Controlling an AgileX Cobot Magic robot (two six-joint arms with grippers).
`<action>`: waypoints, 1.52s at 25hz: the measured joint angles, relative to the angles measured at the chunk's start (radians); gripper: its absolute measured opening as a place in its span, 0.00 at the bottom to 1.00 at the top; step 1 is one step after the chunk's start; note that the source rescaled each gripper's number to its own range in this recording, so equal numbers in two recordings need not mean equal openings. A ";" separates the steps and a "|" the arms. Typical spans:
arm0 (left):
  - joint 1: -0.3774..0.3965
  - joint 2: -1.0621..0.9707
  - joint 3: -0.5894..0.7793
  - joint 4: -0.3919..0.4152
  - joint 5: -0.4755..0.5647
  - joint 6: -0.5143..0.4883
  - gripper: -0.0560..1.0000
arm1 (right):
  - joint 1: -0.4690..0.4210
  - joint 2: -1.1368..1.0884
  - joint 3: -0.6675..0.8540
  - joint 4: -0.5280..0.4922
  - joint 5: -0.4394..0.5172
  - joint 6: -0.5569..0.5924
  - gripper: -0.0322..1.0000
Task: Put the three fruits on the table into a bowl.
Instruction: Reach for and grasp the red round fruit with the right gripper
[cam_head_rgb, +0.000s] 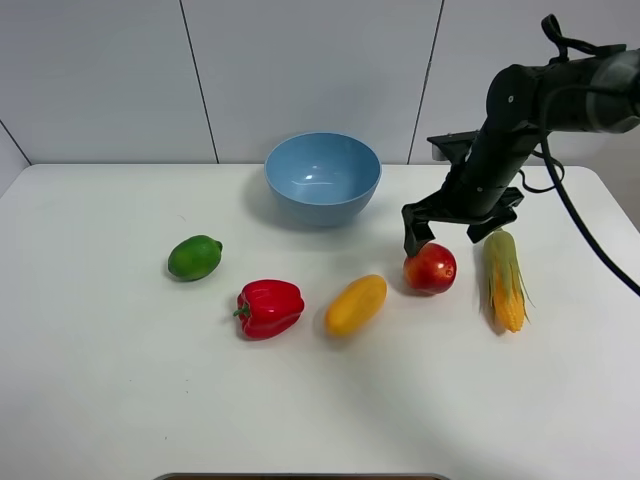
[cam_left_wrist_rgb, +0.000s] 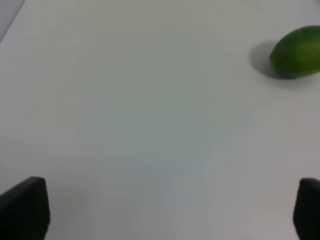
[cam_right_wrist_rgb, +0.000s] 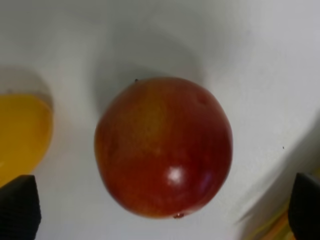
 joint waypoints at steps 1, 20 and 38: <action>0.000 0.000 0.000 0.000 0.000 0.000 1.00 | 0.000 0.012 0.000 0.000 -0.006 0.000 1.00; 0.000 0.000 0.000 0.000 0.000 0.000 1.00 | 0.000 0.163 -0.002 0.023 -0.073 0.000 1.00; 0.000 -0.001 0.000 0.000 0.000 0.000 1.00 | 0.000 0.203 -0.002 0.041 -0.100 -0.008 0.73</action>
